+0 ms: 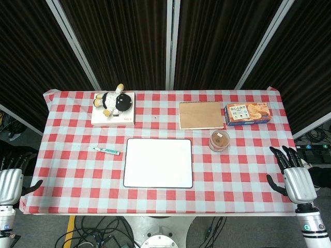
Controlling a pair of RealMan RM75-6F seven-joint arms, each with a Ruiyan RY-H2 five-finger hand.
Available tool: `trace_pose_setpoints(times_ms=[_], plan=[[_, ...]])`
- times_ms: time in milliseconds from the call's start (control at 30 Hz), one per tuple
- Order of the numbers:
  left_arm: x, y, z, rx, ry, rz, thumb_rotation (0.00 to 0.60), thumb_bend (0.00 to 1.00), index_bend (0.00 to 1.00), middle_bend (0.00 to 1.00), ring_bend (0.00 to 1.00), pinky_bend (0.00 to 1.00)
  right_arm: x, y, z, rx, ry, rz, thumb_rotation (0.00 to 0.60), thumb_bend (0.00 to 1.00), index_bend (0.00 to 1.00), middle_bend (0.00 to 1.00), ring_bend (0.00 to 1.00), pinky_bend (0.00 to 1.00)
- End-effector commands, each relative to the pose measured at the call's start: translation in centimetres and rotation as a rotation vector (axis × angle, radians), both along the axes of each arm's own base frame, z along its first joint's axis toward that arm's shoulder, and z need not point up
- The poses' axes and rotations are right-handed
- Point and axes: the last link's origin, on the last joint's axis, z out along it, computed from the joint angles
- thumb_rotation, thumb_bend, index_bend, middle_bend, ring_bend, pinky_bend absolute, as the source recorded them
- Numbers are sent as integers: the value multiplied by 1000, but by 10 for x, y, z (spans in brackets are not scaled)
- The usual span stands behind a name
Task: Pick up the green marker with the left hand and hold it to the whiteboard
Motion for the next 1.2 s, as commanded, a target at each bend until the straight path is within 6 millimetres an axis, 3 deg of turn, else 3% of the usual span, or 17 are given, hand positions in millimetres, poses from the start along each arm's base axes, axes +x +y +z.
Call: trace_pose_setpoints(times_ms=[33, 267, 367, 500, 633, 767, 1000, 1200], plan=[[0, 1, -2, 1, 0, -2, 600, 142, 223, 179, 158, 64, 1, 0, -1, 2, -1, 0, 600, 282, 58, 143, 0, 0], [1, 6, -3, 10, 11, -7, 600, 141, 223, 179, 158, 65, 0, 1, -1, 6, -2, -5, 600, 282, 58, 143, 0, 0], [9, 20, -3, -6, 17, -52, 600, 140, 225, 179, 158, 76, 0, 0, 1, -2, 3, -4, 600, 281, 58, 143, 0, 0], [28, 59, -8, -44, 2, -149, 600, 132, 281, 218, 239, 269, 2, -5, 5, 0, 20, 9, 600, 280, 58, 143, 0, 0], [48, 109, -32, -136, 6, -216, 600, 131, 359, 345, 471, 638, 6, -10, 10, 0, 35, 26, 600, 280, 58, 143, 0, 0], [62, 146, -67, -245, 43, -226, 600, 132, 431, 415, 696, 855, 8, -13, 13, 0, 47, 31, 600, 279, 58, 143, 0, 0], [73, 174, -124, -368, 105, -181, 600, 147, 468, 465, 820, 946, 6, -17, 14, 10, 56, 2, 600, 278, 58, 143, 0, 0], [74, 180, -151, -413, 118, -139, 600, 184, 468, 474, 848, 964, 4, -19, 13, 17, 55, -11, 600, 278, 58, 143, 0, 0]])
